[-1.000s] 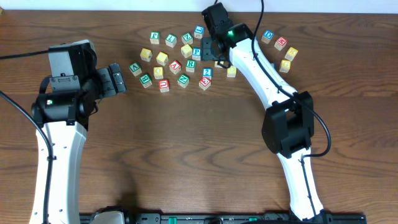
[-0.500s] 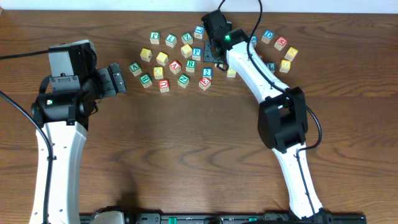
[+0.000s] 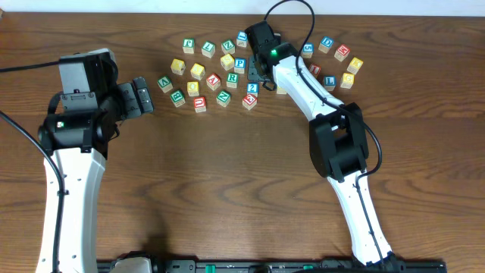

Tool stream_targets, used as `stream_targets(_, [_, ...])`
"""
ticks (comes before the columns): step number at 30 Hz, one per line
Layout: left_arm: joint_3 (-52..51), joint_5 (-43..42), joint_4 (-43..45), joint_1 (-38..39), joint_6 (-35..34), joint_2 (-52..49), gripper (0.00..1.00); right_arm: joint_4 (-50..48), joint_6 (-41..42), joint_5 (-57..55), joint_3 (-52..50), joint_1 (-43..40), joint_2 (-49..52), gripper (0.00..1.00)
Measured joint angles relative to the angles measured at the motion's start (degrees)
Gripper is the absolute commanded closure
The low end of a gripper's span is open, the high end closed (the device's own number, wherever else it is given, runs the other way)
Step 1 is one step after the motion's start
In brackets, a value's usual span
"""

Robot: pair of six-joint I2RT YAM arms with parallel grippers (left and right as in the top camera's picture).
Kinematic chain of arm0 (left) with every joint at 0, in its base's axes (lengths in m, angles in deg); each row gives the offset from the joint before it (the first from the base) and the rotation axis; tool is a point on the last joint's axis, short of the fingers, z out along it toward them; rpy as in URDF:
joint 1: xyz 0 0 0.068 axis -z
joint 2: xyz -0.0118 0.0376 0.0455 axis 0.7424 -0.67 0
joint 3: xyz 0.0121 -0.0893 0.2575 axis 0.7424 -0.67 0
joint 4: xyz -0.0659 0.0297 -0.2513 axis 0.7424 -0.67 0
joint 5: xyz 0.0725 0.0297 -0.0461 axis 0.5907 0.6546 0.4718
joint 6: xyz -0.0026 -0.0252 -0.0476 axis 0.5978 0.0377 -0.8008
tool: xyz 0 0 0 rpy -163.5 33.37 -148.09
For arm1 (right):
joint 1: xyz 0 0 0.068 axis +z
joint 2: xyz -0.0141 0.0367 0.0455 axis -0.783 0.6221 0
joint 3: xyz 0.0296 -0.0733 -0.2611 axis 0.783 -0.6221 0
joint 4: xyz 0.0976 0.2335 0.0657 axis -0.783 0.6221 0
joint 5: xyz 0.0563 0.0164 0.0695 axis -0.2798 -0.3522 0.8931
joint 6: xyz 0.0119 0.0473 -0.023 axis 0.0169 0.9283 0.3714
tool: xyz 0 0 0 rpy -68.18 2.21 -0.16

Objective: Spell out CORL
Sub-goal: 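Grasp the yellow C block with the right gripper and lift it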

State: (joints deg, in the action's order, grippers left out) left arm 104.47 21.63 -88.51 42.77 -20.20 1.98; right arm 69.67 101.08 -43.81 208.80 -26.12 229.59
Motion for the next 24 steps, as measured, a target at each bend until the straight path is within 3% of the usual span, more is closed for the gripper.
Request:
stream_targets(5, [0.00,0.00,0.00,0.00,0.00,0.00,0.02,0.00,-0.66,-0.02,0.00,0.00,0.00,0.69])
stream_targets(17, [0.00,0.00,-0.02,0.00,0.00,0.00,0.02,2.43,-4.85,0.15,0.66,0.00,-0.70,0.73])
stream_targets(24, [0.00,0.00,0.00,0.00,0.00,0.00,0.02,12.15,-7.30,2.97,0.83,0.00,-11.32,0.76])
